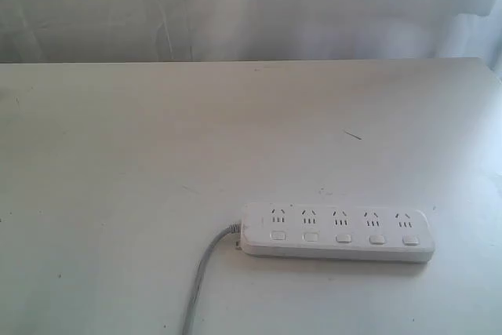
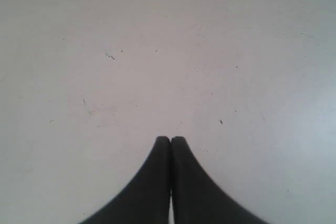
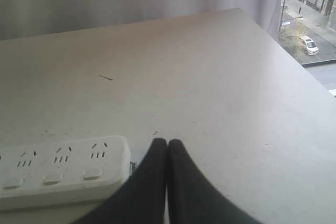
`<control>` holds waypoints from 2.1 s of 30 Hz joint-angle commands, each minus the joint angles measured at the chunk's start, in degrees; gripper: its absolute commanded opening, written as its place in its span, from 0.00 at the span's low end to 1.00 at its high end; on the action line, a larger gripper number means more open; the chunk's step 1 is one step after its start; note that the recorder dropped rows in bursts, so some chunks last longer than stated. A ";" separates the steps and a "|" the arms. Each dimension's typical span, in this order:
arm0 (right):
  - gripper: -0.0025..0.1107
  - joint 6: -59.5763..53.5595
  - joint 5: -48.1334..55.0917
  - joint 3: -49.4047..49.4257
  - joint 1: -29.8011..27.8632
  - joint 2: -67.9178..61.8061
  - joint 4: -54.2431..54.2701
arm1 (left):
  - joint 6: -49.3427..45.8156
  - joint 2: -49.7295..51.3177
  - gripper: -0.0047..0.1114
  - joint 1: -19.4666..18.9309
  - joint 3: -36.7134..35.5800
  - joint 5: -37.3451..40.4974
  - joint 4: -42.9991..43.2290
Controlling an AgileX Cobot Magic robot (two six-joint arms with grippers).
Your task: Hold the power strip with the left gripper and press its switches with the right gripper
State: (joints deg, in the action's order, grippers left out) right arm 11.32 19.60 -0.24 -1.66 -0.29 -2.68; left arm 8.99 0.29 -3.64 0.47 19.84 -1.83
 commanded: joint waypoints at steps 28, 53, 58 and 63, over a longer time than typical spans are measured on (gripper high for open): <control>0.02 0.08 -0.02 0.24 -0.34 0.29 -0.21 | 5.31 -0.29 0.04 0.33 5.69 -17.11 -10.59; 0.02 0.08 -0.02 0.24 -0.34 0.29 -0.21 | -56.64 -0.29 0.04 0.33 28.32 16.88 -56.87; 0.02 0.08 -0.02 0.24 -0.34 0.29 -0.21 | -52.03 -0.29 0.04 0.33 28.32 17.27 -57.00; 0.02 0.08 -0.02 0.24 -0.34 0.29 -0.21 | -52.25 -0.29 0.04 0.33 28.32 16.59 -57.00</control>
State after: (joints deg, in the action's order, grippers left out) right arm 11.32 19.60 -0.24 -1.66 -0.29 -2.68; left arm -43.99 -0.02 -3.64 28.53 37.01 -57.28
